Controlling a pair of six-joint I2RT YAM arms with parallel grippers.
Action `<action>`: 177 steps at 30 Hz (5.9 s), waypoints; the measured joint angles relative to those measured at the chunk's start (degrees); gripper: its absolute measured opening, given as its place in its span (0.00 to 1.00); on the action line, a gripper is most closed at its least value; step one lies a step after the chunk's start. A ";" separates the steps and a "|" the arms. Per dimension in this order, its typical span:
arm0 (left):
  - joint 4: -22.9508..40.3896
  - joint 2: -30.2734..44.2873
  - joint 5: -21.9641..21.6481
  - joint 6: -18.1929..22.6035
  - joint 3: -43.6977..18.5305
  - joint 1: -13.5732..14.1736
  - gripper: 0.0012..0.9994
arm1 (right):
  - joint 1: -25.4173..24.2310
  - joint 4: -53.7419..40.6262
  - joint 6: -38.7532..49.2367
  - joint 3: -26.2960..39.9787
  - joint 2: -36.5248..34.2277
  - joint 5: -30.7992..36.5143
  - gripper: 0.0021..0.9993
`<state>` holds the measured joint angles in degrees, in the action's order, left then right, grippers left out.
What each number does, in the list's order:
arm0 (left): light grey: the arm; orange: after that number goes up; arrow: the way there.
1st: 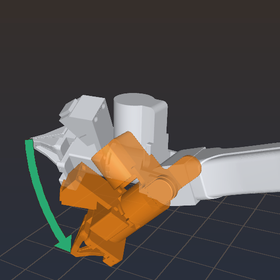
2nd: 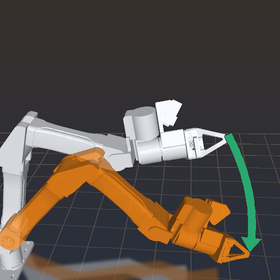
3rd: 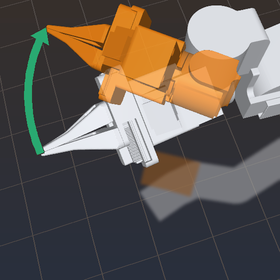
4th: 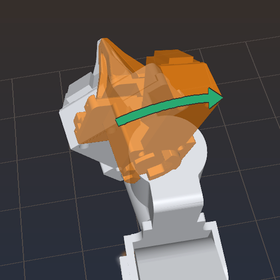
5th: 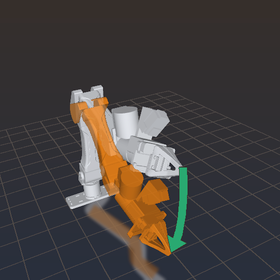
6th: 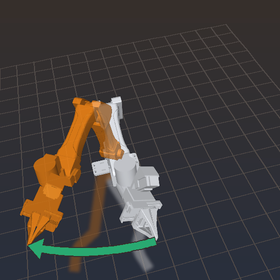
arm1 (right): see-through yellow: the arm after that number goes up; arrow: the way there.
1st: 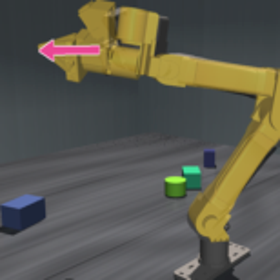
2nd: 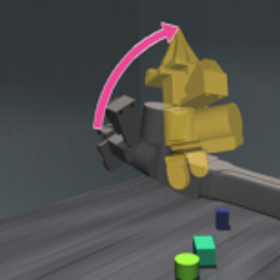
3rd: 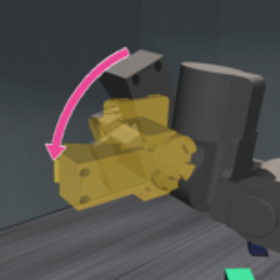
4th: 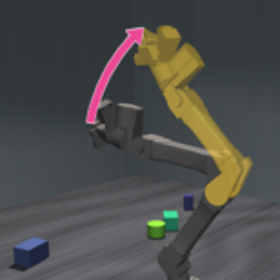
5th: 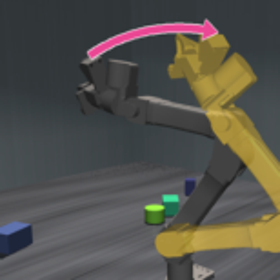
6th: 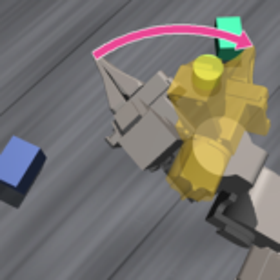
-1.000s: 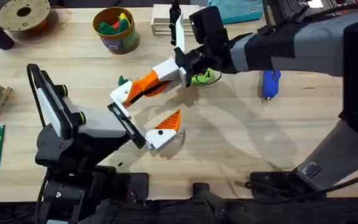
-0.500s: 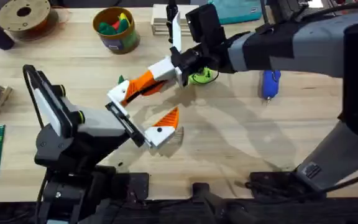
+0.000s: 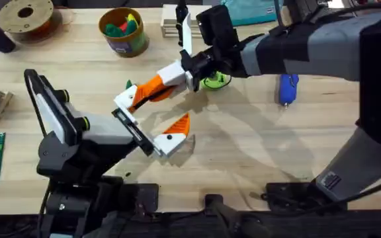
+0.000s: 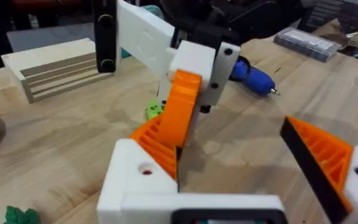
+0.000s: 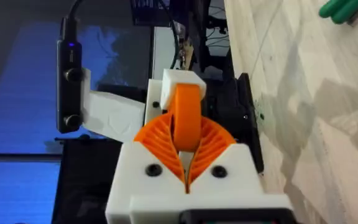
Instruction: Pick up the gripper from the table and insert it into the empty holder that is missing its gripper. Then pick up a screw, insert it into the mounting hole, and use the screwdriver to tighten it. Finally, clean up the table by picking up the vegetable and placing it into the bucket.
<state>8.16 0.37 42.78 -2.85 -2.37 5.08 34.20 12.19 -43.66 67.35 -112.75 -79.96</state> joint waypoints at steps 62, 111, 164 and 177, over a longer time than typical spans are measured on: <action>-0.07 -0.01 0.91 0.48 0.00 -0.07 0.99 | -0.02 -0.20 0.15 0.00 -0.04 -0.37 0.21; -0.02 -0.01 3.98 0.74 0.00 0.63 0.99 | -16.04 -4.50 15.76 0.53 -1.75 12.03 0.85; -0.04 -0.01 3.99 0.90 0.02 0.63 0.99 | -7.21 -49.09 48.32 5.11 13.62 73.54 0.63; -0.04 -0.01 4.00 0.90 0.02 0.63 0.99 | -7.39 -48.71 48.35 5.11 9.63 74.92 0.62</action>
<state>8.12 0.36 46.78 -1.96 -2.35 5.72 26.81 -36.52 4.69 72.47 -103.12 -5.04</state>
